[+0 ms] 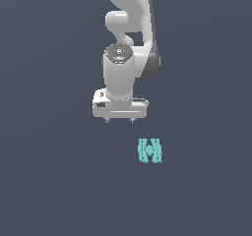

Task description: Pick up the object and move it to a goal position.

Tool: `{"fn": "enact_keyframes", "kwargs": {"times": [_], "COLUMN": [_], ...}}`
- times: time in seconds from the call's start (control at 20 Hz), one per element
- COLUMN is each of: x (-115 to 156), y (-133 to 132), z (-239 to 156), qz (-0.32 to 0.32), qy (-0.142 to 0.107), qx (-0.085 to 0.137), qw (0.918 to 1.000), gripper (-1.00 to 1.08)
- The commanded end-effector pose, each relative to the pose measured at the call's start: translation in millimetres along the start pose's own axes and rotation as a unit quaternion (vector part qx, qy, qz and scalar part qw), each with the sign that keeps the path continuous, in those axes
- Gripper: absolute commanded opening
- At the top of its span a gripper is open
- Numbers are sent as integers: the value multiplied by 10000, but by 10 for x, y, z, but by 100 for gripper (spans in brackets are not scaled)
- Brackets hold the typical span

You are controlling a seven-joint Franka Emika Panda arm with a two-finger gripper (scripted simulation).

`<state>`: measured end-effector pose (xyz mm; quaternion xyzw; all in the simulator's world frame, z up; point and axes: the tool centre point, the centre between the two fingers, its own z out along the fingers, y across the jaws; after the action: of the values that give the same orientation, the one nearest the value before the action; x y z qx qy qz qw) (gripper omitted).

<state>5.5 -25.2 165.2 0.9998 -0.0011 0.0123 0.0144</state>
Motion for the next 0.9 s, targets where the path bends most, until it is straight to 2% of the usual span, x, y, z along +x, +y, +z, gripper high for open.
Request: {"fn": "enact_keyframes", "kwargs": {"times": [0.0,0.45,0.55,0.85], "x": [0,0,-1,-12], "y": [0,0,-7,-180], "z": [0,0,1,24], "qz": [0,0,-4,-103], "qy": [0,0,-1,-42], "qx": [0,0,3,77], "qw": [10000,10000,10000,9999], "gripper": [100,100,108,108]}}
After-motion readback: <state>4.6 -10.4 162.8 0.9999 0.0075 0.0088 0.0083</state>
